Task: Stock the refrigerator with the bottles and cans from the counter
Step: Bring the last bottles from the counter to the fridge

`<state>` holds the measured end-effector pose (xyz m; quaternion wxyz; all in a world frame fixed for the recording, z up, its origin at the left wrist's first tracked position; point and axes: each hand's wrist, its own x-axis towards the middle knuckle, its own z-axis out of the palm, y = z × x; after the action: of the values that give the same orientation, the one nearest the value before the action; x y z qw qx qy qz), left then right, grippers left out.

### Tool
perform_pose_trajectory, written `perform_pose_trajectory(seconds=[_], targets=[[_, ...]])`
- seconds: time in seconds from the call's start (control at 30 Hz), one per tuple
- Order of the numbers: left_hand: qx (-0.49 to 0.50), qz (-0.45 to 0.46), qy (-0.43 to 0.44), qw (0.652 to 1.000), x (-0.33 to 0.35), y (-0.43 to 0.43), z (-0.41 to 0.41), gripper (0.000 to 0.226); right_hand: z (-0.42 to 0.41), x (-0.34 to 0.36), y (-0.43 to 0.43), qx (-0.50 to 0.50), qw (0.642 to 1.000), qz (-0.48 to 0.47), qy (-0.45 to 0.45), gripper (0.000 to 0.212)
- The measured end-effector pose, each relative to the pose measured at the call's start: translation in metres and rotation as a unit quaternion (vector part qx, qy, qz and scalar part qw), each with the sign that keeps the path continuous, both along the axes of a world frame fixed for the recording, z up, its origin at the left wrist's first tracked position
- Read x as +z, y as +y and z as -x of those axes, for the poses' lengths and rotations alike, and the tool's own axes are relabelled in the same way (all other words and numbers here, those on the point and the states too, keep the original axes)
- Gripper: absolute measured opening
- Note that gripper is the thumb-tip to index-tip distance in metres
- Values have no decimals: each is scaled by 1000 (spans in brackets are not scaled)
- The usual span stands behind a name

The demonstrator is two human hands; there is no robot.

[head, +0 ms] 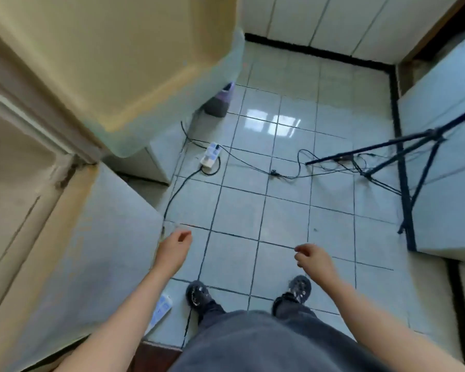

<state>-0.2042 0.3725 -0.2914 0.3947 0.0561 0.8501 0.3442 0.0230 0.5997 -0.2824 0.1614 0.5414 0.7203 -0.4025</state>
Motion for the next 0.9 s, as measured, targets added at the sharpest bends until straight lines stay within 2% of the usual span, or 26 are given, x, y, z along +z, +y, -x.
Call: perform_pose_trajectory(seconds=[0.1,0.17,0.37,0.43,0.53,0.63,0.73,0.9], targets=[[-97,62,-66,991,-25,42,-52,29,-81,-15,23,-61,997,26,-26,29],[-159,103,-83,978,-38,76,-87,19,-134,-21,41,-94,994,38,-39,28],[-263,128,-57,955,-49,208,-214,9,-299,-35,117,-254,965,58,-26,24],[-341,129,-63,929,-53,259,-255,8,-352,-37,138,-303,951,56,-29,24],[-439,142,-38,886,-50,334,-313,24,-425,-33,164,-369,927,53,-43,23],[-527,159,1,835,-39,392,-362,32,-482,-29,175,-456,889,43,-25,21],[-603,166,17,780,-38,447,-403,29,-524,-34,177,-540,840,49,4,15],[-635,187,3,750,-47,527,-469,17,-571,-49,159,-706,704,58,43,11]])
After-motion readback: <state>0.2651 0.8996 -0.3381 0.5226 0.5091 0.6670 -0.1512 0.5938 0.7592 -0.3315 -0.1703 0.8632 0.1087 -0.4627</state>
